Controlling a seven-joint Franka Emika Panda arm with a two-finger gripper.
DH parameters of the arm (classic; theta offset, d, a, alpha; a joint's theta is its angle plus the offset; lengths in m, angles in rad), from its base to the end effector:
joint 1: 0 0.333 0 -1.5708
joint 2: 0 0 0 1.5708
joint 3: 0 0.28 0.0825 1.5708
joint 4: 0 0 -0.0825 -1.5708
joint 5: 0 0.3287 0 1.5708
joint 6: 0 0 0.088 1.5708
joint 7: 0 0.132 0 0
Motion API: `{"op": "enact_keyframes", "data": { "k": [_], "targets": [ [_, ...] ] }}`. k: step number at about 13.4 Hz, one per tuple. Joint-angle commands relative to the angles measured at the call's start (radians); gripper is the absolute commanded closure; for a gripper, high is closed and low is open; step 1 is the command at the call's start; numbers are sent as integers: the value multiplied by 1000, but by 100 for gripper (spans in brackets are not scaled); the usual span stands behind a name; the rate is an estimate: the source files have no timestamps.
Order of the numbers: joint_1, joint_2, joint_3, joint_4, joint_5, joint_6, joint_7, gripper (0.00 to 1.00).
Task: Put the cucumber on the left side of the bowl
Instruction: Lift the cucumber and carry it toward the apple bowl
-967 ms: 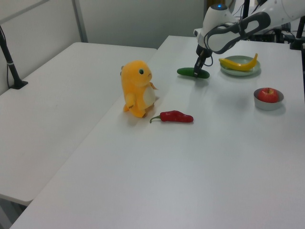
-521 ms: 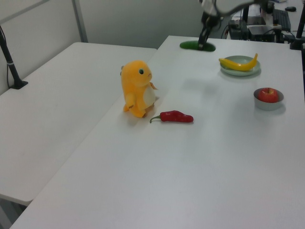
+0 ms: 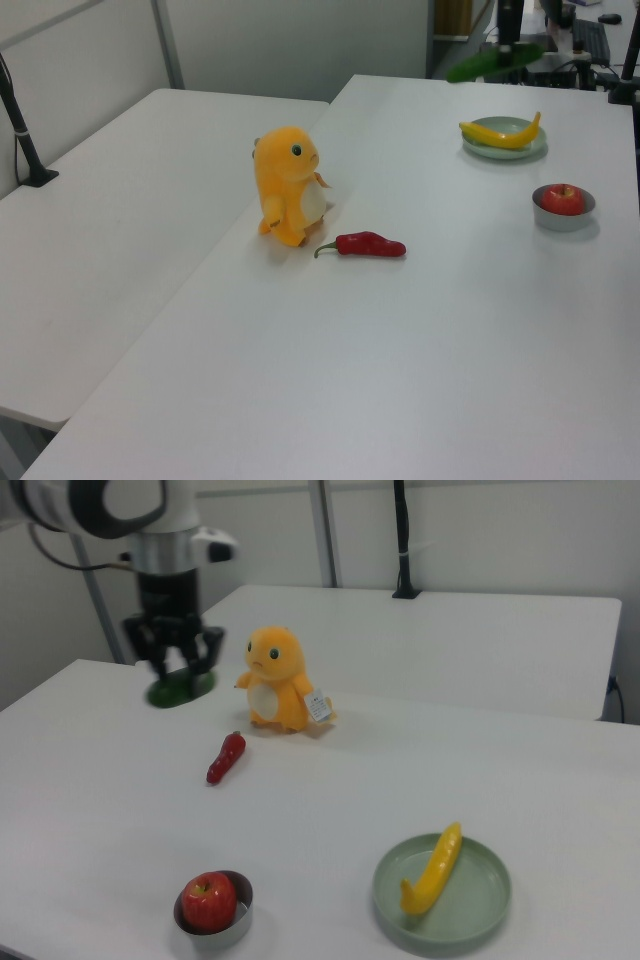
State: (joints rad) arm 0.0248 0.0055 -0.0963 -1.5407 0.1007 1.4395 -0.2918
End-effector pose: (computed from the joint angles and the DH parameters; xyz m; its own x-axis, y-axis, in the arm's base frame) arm 0.4838 -0.0202 0.5632 0.9705 0.2300 -0.0726 0.2199 -0.9673 -0.1262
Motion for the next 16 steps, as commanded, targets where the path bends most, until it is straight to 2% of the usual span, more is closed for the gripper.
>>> {"op": "enact_keyframes", "data": {
  "k": [1, 3, 5, 7, 10, 16],
  "targets": [
    [79, -123, -6, -175, 54, -102, 11, 88],
    [132, -202, 0, -316, 56, -90, 34, 88],
    [138, -251, 6, -424, 56, -82, 42, 88],
    [141, -283, 10, -524, 56, -1, 84, 88],
    [152, -288, 58, -675, 39, 187, 172, 88],
    [138, -283, 69, -881, -50, 549, 212, 88]
  ]
}}
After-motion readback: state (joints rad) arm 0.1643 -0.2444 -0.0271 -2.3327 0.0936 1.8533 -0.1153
